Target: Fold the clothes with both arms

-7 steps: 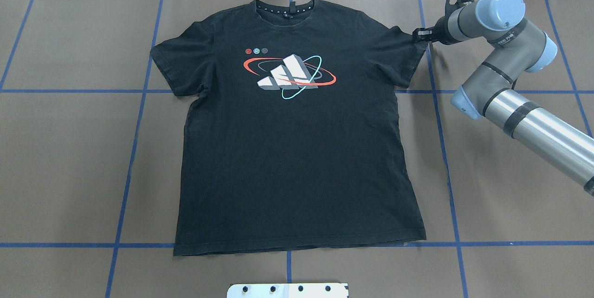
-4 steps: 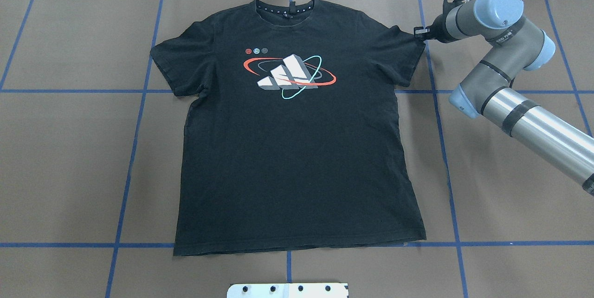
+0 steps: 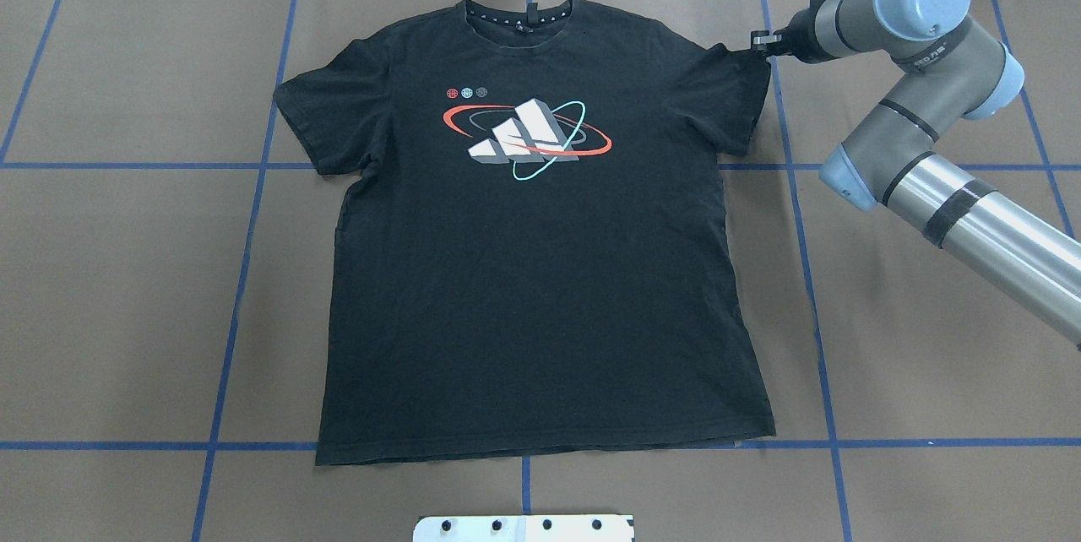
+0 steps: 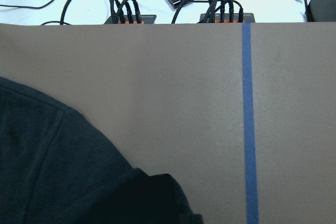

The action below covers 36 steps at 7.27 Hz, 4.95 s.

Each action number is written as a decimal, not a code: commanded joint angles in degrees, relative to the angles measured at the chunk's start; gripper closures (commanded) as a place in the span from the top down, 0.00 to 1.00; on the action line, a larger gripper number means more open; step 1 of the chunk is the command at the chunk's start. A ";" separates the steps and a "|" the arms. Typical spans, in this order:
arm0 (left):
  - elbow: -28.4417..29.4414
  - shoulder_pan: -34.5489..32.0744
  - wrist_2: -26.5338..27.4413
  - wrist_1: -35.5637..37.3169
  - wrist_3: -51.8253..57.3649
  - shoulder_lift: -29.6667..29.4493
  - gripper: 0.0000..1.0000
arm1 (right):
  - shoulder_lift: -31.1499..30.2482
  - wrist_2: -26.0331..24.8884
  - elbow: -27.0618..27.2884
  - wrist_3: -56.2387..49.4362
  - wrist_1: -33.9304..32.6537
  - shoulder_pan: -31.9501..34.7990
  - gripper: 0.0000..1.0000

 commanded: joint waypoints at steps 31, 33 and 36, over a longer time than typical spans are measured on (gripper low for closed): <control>35.32 31.08 37.95 -14.77 -43.96 -24.78 0.67 | -22.03 23.07 30.58 -30.68 -28.52 18.60 1.00; 35.51 31.53 37.97 -14.77 -43.96 -24.78 0.66 | -22.12 23.07 30.49 -30.69 -28.52 18.60 1.00; 35.51 32.23 37.97 -14.68 -43.96 -24.70 0.53 | -22.12 22.98 30.23 -30.77 -28.52 18.60 1.00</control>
